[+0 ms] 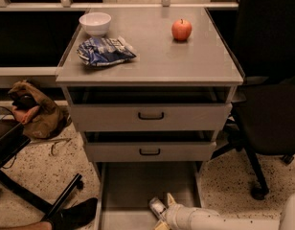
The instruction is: Pick blue plastic bottle from bottom drawer and place on counter
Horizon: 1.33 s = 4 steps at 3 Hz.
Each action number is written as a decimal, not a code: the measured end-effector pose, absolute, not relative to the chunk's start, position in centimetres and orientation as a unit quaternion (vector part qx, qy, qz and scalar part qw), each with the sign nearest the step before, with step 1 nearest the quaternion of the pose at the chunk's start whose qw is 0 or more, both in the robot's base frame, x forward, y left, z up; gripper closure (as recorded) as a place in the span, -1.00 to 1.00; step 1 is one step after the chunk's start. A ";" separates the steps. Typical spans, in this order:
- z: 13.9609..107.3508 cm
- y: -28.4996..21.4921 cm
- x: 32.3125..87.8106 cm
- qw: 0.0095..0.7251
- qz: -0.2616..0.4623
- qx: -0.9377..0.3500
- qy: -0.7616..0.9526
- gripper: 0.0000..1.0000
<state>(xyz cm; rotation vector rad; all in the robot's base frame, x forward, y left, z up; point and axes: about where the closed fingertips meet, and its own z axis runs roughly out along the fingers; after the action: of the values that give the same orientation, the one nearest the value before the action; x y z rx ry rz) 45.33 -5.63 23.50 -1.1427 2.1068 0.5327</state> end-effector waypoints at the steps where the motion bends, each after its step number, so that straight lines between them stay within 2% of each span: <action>1: 22.1 -5.1 45.3 0.346 0.220 -0.426 0.807 -1.00; 3: 16.5 -5.6 45.5 0.367 0.255 -0.393 0.804 -1.00; 4: 14.3 -5.7 45.8 0.373 0.249 -0.381 0.808 -1.00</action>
Offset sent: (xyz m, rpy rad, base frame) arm 0.0075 -0.0217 -0.0889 0.1958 0.0099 -0.0692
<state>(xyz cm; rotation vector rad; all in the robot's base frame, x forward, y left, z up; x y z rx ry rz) 45.77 -5.67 14.32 -0.9762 2.0712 0.6389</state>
